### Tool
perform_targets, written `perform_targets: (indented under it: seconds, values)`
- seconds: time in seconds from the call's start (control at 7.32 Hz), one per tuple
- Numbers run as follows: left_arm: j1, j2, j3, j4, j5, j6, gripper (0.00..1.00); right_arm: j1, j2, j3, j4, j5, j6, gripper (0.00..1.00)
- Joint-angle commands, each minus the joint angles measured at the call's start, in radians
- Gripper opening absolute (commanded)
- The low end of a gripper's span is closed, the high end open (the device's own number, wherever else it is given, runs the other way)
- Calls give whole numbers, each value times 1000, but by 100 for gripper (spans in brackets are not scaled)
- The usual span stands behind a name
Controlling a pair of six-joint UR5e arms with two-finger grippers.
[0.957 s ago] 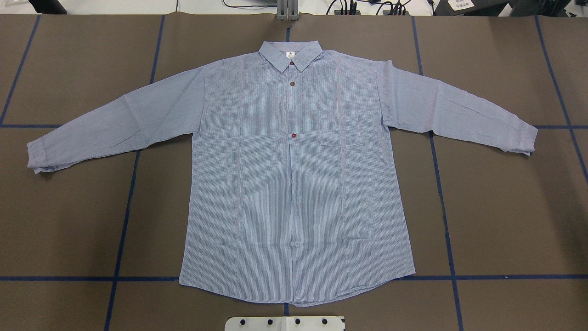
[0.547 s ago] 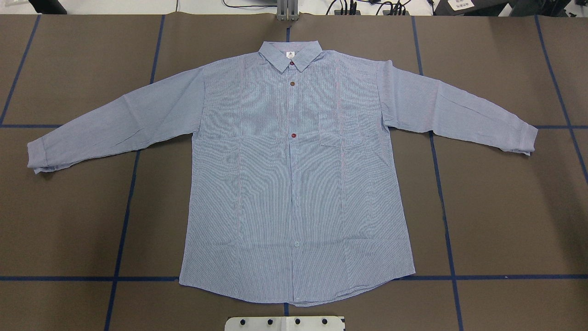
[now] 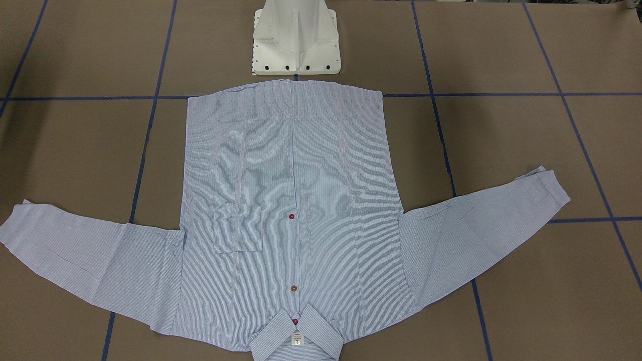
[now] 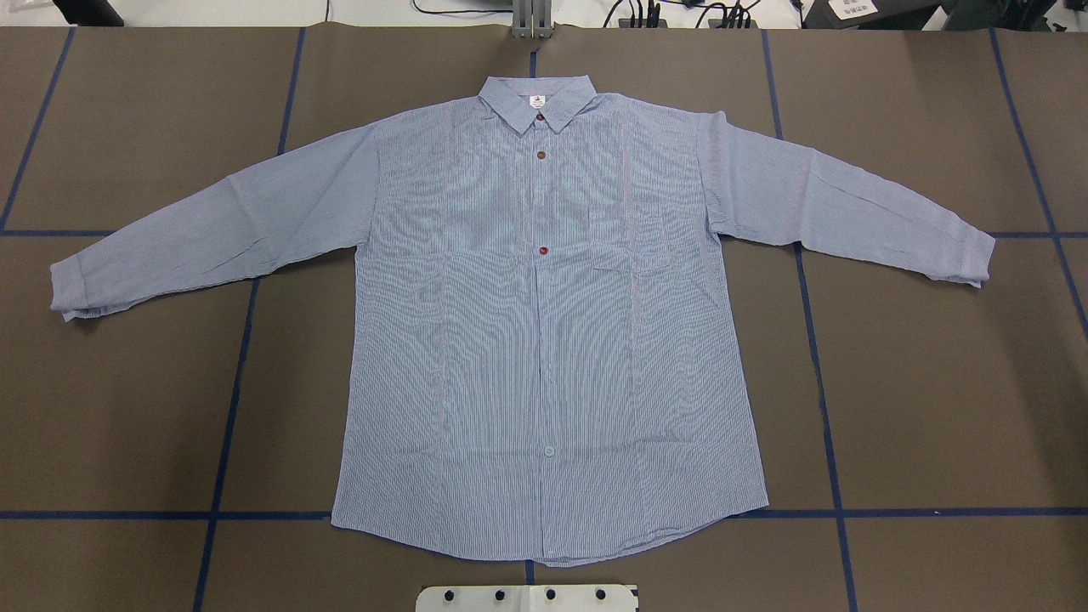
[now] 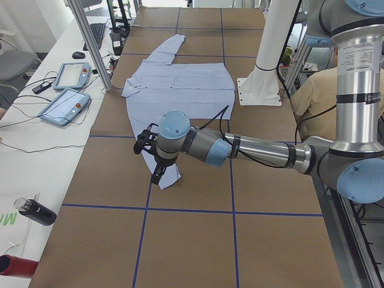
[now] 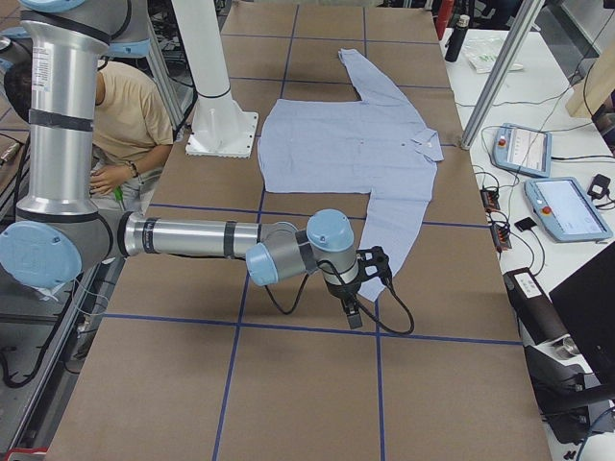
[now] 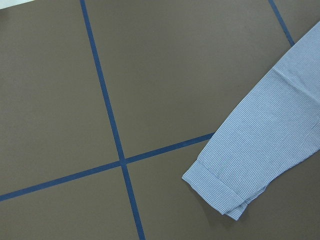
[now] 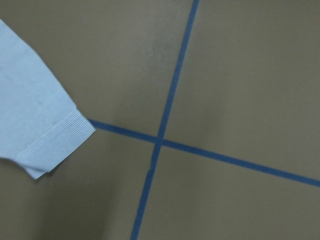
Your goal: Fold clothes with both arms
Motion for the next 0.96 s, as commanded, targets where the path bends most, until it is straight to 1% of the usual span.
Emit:
perform_targets:
  seconds: [0.0, 0.14, 0.27, 0.41, 0.55, 0.68, 0.82]
  values:
    - [0, 4, -4, 1, 0, -1, 100, -62, 102, -108, 24, 39, 84, 100]
    - [0, 2, 0, 1, 0, 1, 100, -87, 178, -183, 24, 101, 150, 100]
    - [0, 2, 5, -1, 0, 1, 100, -137, 228, -254, 31, 153, 236, 100]
    - [3, -2, 8, -1, 1, -1, 100, -170, 245, -276, 33, 198, 321, 100]
    - [3, -2, 5, -1, 0, 2, 100, -199, 245, -276, 33, 248, 465, 100]
    - [3, -2, 4, -1, 1, 3, 100, -213, 244, -281, 37, 278, 627, 99]
    - [3, -2, 5, -1, 1, 4, 100, -244, 242, -281, 48, 284, 799, 99]
